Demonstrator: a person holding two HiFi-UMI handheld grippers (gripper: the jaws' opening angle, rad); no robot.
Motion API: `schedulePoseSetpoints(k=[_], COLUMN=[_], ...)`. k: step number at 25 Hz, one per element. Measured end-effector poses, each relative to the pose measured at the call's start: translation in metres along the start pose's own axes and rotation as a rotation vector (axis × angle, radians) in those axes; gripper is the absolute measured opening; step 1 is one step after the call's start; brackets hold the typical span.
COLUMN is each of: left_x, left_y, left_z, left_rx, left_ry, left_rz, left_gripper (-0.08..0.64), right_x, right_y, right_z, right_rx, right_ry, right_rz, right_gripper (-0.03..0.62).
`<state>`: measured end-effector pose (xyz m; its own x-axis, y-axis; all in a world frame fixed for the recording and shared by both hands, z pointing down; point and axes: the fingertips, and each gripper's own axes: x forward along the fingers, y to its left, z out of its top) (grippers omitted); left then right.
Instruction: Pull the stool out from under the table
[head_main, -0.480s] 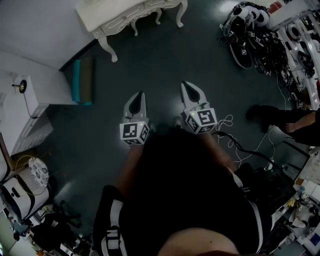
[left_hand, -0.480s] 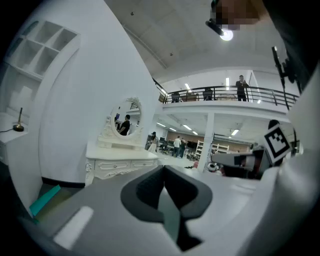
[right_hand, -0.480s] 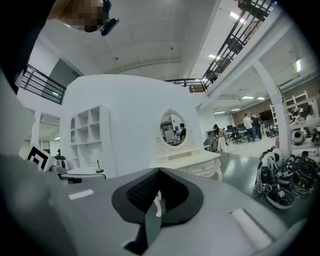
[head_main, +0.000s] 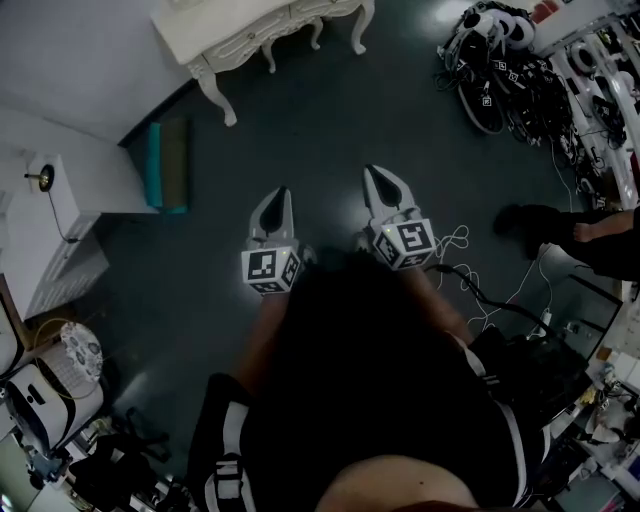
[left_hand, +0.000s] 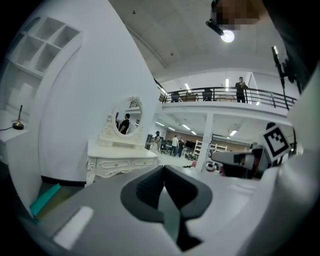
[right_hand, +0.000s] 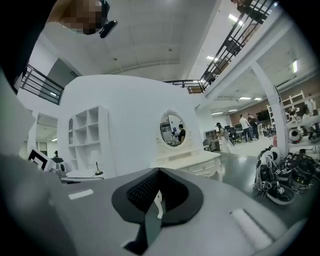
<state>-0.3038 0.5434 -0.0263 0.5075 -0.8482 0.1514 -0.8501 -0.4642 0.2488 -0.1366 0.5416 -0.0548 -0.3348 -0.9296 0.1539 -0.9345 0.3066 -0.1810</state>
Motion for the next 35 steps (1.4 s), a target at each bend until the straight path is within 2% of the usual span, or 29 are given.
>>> schedulePoseSetpoints(k=[11, 15, 22, 35], left_x=[0.007, 0.030, 0.118, 0.312], left_y=[0.020, 0.032, 0.040, 0.017], left_z=[-0.015, -0.015, 0.004, 0.042], left_rx=[-0.026, -0.032, -0.032, -0.039], left_ry=[0.040, 0.049, 0.031, 0.012], left_rz=[-0.056, -0.053, -0.013, 0.067], left_gripper=[0.009, 0.009, 0.009, 0.009], right_x=[0.010, 0.041, 0.111, 0.231], right_y=[0.008, -0.005, -0.068, -0.215], right_z=[-0.002, -0.001, 0.029, 0.072], right_rx=[-0.012, -0.025, -0.030, -0.037], right_ry=[-0.018, -0.020, -0.039, 0.005], right_rz=[-0.061, -0.069, -0.034, 0.055], right_gripper=[-0.002, -0.002, -0.002, -0.002])
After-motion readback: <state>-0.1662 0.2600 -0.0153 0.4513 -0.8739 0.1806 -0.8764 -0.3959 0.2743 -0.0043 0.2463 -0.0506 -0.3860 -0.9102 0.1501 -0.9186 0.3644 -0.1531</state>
